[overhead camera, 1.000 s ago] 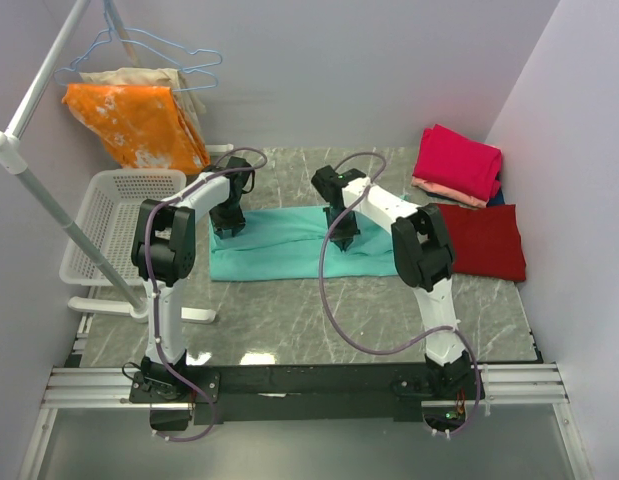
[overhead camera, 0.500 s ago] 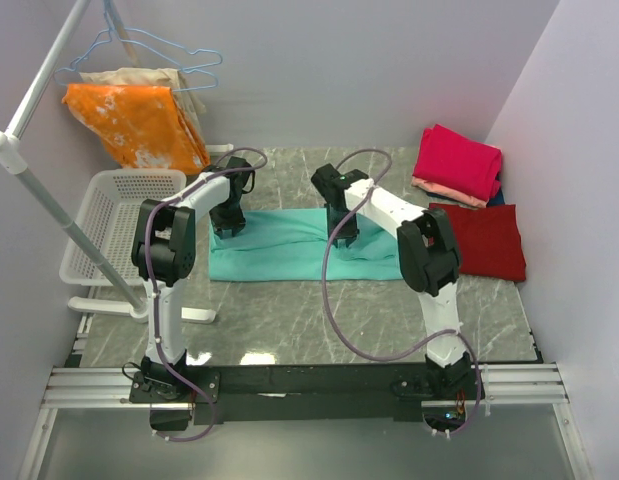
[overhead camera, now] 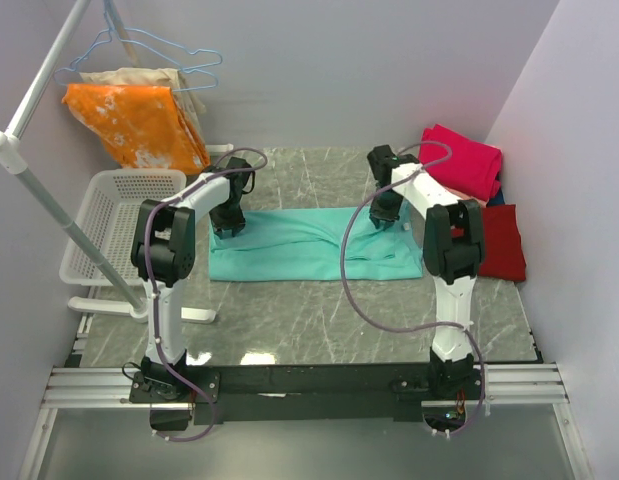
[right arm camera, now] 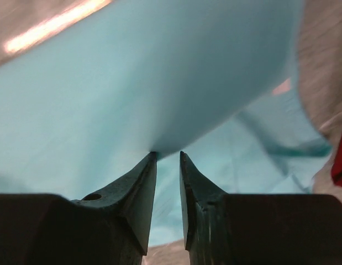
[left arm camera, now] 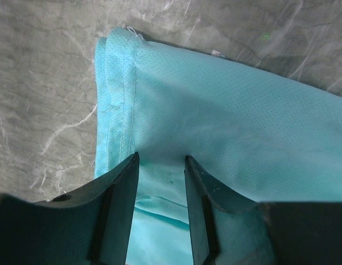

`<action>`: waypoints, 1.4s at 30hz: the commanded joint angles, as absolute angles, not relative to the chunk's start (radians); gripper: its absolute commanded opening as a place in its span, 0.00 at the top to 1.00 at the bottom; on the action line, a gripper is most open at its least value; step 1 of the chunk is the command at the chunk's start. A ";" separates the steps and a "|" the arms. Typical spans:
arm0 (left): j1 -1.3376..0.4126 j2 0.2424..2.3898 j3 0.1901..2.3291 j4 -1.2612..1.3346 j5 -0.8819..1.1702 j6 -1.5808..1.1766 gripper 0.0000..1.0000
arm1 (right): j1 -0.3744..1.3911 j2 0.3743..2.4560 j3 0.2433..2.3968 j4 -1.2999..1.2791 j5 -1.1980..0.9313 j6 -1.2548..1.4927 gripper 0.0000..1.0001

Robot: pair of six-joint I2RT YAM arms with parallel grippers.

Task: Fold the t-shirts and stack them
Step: Fold the tshirt

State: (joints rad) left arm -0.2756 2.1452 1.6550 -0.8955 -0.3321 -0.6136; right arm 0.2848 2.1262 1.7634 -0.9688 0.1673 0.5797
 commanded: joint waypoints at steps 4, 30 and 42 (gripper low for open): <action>-0.276 2.131 1.608 -0.896 -0.353 -0.617 0.55 | 0.212 2.305 1.991 -1.067 0.121 0.569 0.69; -0.322 1.933 1.384 -0.874 -0.242 -0.584 0.58 | 0.118 2.232 2.140 -0.853 -0.087 0.505 0.72; -0.495 1.770 1.419 -0.775 -0.032 -0.434 0.83 | 0.117 1.984 2.092 -0.758 -0.078 0.560 0.71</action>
